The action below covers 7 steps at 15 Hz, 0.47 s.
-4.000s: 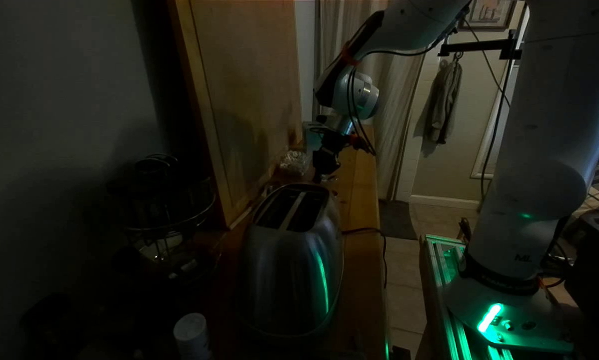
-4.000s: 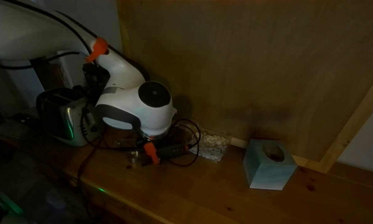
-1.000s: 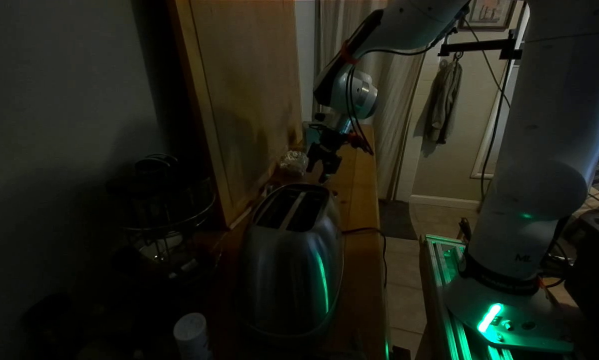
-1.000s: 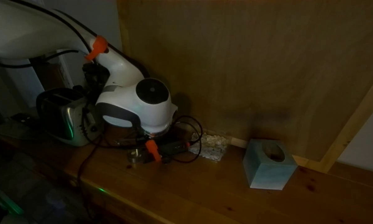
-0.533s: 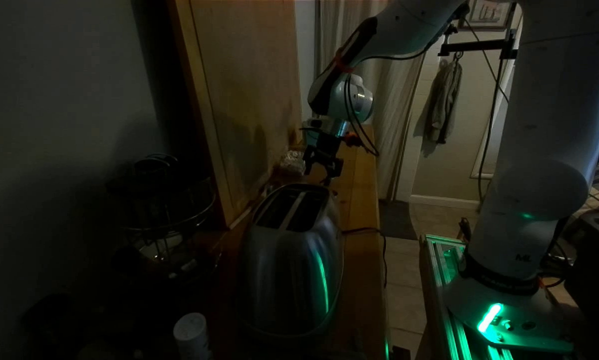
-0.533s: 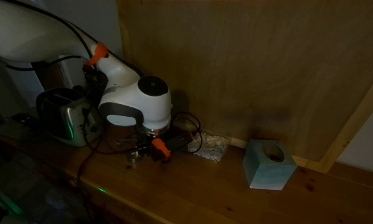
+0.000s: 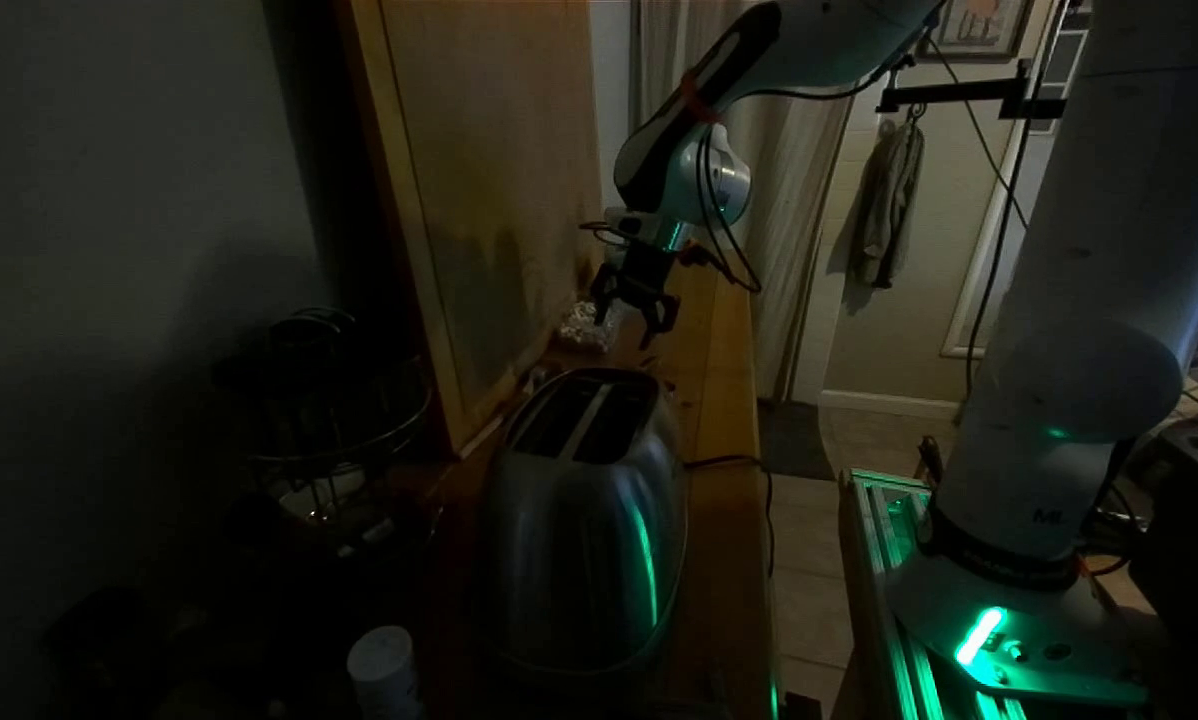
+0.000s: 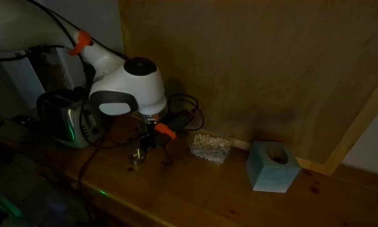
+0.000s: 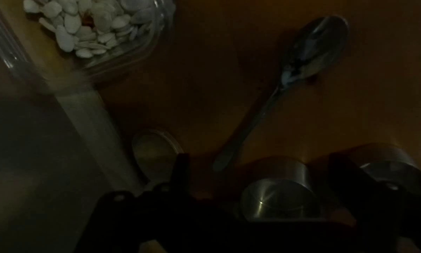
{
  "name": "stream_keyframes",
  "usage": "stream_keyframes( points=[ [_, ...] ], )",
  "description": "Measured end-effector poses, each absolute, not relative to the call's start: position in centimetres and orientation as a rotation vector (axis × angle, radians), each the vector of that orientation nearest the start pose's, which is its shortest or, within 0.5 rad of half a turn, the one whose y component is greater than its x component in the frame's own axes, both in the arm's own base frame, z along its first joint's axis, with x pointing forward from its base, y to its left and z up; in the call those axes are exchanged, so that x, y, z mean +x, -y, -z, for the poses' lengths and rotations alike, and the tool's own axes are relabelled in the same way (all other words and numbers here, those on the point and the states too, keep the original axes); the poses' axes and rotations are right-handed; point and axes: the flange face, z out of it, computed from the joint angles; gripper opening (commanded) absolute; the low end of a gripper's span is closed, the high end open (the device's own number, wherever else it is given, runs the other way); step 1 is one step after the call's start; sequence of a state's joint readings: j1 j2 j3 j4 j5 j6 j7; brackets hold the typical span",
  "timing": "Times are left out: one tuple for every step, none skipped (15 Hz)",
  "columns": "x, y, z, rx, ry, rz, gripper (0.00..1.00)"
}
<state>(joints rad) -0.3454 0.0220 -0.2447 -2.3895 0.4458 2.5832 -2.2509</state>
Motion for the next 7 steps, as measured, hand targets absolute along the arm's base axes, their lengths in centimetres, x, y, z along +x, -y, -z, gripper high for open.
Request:
stream_keyframes(
  points=[
    [41.8, 28.7, -32.9, -2.564, 1.994, 0.453, 1.00],
    [41.6, 28.4, -33.3, -2.552, 2.029, 0.443, 1.00],
    [41.3, 28.1, -33.8, -2.545, 2.059, 0.437, 1.00],
    [41.1, 27.8, -34.3, -2.540, 2.086, 0.437, 1.00],
    [40.8, 27.5, -34.8, -2.538, 2.107, 0.441, 1.00],
    [40.5, 27.2, -35.1, -2.536, 2.118, 0.446, 1.00],
    [40.3, 27.0, -35.3, -2.536, 2.123, 0.451, 1.00]
  ],
)
